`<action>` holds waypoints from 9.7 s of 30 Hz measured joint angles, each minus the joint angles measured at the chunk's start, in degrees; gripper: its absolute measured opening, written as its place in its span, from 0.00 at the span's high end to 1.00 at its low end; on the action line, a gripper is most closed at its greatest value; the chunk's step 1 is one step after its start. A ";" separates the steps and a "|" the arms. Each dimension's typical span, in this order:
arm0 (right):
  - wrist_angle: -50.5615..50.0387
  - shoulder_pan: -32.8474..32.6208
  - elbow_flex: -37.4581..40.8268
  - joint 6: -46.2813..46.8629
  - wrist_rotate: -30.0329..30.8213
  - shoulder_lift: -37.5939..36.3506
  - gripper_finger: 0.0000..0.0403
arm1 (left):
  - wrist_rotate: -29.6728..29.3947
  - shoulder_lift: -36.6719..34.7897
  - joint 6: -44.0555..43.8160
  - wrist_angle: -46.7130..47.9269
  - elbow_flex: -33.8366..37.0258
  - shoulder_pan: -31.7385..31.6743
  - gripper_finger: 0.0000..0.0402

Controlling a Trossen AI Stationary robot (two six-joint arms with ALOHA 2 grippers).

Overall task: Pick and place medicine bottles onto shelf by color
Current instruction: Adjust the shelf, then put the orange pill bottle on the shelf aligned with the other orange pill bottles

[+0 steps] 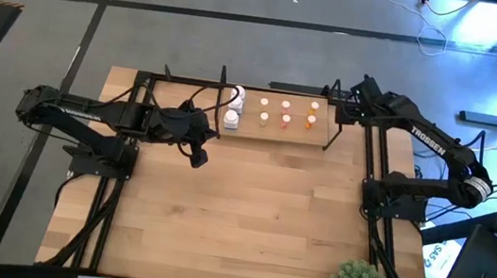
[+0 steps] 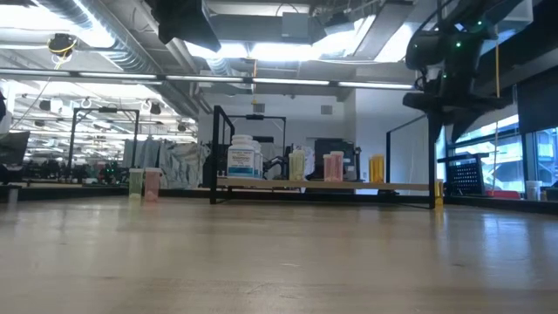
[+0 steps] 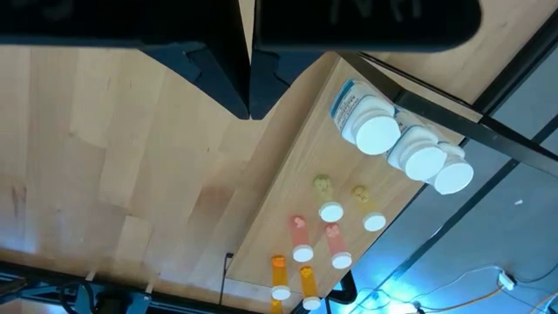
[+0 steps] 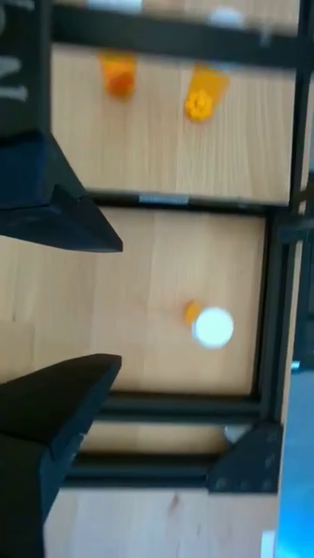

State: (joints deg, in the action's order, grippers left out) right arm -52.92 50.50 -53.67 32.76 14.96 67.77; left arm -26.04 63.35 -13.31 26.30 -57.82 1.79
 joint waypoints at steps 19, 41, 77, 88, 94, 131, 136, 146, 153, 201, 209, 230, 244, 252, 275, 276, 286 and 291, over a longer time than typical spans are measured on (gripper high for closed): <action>7.77 -4.82 0.00 1.47 -3.61 -0.02 0.49 | -0.01 0.00 0.01 -0.02 0.00 0.01 1.00; 9.96 -3.71 0.00 0.11 0.35 -0.02 0.49 | 0.00 0.00 0.01 0.00 0.00 -0.01 1.00; 17.22 -6.19 0.07 -3.26 -7.12 0.00 0.49 | 0.00 0.00 0.01 0.00 0.00 0.00 1.00; 14.31 -2.70 0.07 -4.63 -4.04 0.00 0.49 | 0.00 0.00 -0.01 -0.02 0.00 0.01 1.00; 9.93 -1.18 0.33 -7.72 -3.68 0.00 0.49 | 0.00 0.00 -0.01 -0.02 0.00 -0.01 1.00; 34.26 -0.83 20.81 -0.45 9.45 0.02 0.49 | 0.00 0.00 0.01 0.00 0.00 -0.01 1.00; 36.80 -1.22 22.64 -1.52 9.70 0.02 0.49 | 0.00 0.00 0.01 0.00 0.00 0.01 1.00; 42.30 -1.22 25.05 -4.51 10.50 0.02 0.49 | 0.00 0.00 0.00 0.00 0.00 0.00 1.00; 38.97 -1.22 23.80 -3.63 6.34 0.02 0.49 | 0.00 0.00 0.01 0.00 0.00 0.01 1.00; 62.61 -13.86 40.11 14.92 33.94 0.02 0.49 | 0.00 0.00 0.01 -0.01 0.00 0.01 1.00; 62.88 -9.63 40.11 16.61 30.18 0.07 0.49 | -0.01 0.00 -0.01 -0.01 0.00 0.00 1.00; 65.60 -2.23 40.11 15.04 19.90 0.71 0.49 | 0.00 0.00 0.00 0.00 0.00 0.01 1.00; 70.74 -2.05 40.04 11.23 20.20 5.14 0.49 | -0.02 0.00 0.00 0.00 0.00 0.01 1.00; 74.33 -2.36 40.06 15.54 23.93 7.28 0.49 | 0.00 0.00 0.00 -0.01 0.00 -0.01 1.00; 74.57 -3.14 40.00 12.22 24.59 7.52 0.49 | 0.00 0.00 0.00 -0.01 0.00 0.00 1.00; 75.09 -3.30 40.00 12.22 24.56 7.52 0.49 | 0.00 0.00 -0.01 0.00 0.00 -0.01 1.00; 75.71 -3.74 38.39 11.54 25.03 7.64 0.49 | 0.00 0.00 0.01 -0.01 0.00 0.00 1.00; 73.39 -3.78 35.08 7.70 25.28 9.91 0.49 | -0.02 0.00 -0.01 -0.02 0.00 0.01 1.00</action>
State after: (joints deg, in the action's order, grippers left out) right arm 20.48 46.72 -18.59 40.46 40.24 77.68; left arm -26.06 63.35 -13.32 26.29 -57.82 1.80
